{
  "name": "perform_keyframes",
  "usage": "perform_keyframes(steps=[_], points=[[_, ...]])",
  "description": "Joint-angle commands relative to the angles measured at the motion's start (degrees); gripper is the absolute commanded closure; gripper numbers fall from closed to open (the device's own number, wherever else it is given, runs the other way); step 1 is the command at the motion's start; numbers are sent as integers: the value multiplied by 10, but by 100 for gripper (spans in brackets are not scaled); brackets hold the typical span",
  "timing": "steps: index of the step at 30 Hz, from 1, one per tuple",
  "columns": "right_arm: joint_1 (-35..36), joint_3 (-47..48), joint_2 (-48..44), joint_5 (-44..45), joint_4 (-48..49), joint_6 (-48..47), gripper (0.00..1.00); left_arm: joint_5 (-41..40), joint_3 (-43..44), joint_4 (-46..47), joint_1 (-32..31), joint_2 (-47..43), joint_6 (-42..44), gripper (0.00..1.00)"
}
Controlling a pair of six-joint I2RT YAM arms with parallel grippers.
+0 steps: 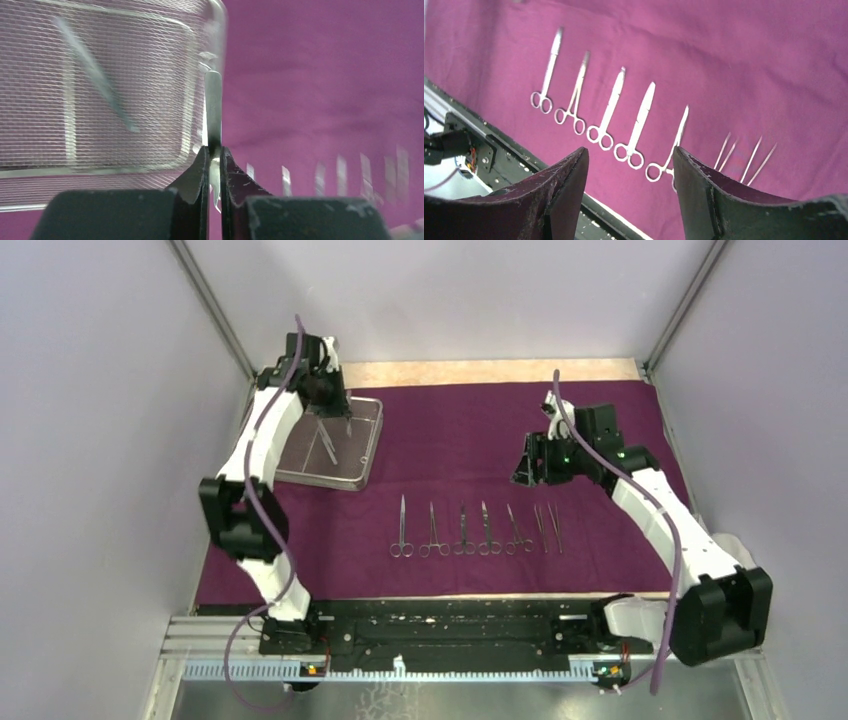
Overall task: Open and lay out the surgical kit
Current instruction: Place the medical item in the surgical kit.
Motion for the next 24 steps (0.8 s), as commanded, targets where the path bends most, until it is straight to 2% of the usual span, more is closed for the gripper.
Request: perform_keyframes(steps=[1,4,7,10,14,17,21,24], points=[[32,-2,-89,-50,128,-79,37,234,-148,56,-15,-127,-67,99],[54,-40,-138,-96,201,-139,39,312,-234,113,-63,-184,-99,100],[66,-53,-165,-154,221,-223,40,374,-251,131,-131,-198,-75,100],[72,-40,-172,-245,179,-347,42,415,-245,98,-184,-202,-10,100],[96,-20,-179,-321,103,-533,44,465,-268,80,-234,-222,37,99],[102,10,-156,-358,53,-616,44,512,-284,69,-254,-229,58,99],[142,73,-110,-346,-43,-724,48,551,-286,62,-264,-226,73,99],[198,104,-76,-287,-87,-778,49,561,-279,53,-268,-216,76,99]])
